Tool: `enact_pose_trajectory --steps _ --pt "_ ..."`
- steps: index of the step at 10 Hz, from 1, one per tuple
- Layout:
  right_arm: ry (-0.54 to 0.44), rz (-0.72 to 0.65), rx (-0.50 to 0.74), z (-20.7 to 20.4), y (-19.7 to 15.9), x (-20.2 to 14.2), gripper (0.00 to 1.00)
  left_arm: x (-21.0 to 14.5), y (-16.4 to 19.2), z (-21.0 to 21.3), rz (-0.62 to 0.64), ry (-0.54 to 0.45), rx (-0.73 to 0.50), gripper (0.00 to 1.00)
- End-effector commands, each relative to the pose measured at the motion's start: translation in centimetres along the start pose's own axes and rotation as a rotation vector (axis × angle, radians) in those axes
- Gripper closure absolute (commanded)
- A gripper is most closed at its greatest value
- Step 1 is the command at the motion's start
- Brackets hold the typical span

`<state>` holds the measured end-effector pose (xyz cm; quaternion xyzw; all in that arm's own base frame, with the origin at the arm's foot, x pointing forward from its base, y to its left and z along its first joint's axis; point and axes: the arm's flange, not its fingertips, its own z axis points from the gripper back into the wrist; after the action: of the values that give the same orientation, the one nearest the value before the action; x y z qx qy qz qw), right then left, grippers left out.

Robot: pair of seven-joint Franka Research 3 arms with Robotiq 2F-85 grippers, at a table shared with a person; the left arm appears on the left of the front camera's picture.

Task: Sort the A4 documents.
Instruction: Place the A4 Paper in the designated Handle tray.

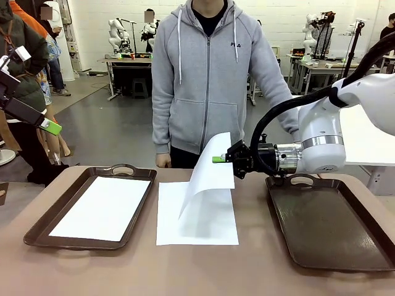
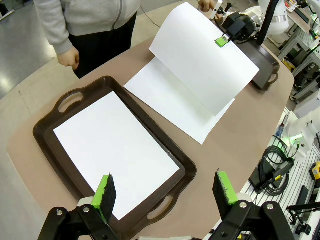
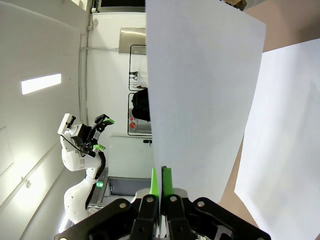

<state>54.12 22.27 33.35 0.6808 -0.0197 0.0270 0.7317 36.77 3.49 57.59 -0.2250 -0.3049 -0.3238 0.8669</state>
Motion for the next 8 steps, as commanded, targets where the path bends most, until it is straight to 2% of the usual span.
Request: enact_pose_trajectory --steps 1,8 --pt "-0.006 -0.018 0.003 0.06 0.18 0.26 1.0 0.01 -0.06 -0.01 0.001 0.001 0.003 0.0" --pt "-0.006 -0.018 0.003 0.06 0.18 0.26 1.0 0.01 -0.06 -0.01 0.001 0.001 0.003 0.0"
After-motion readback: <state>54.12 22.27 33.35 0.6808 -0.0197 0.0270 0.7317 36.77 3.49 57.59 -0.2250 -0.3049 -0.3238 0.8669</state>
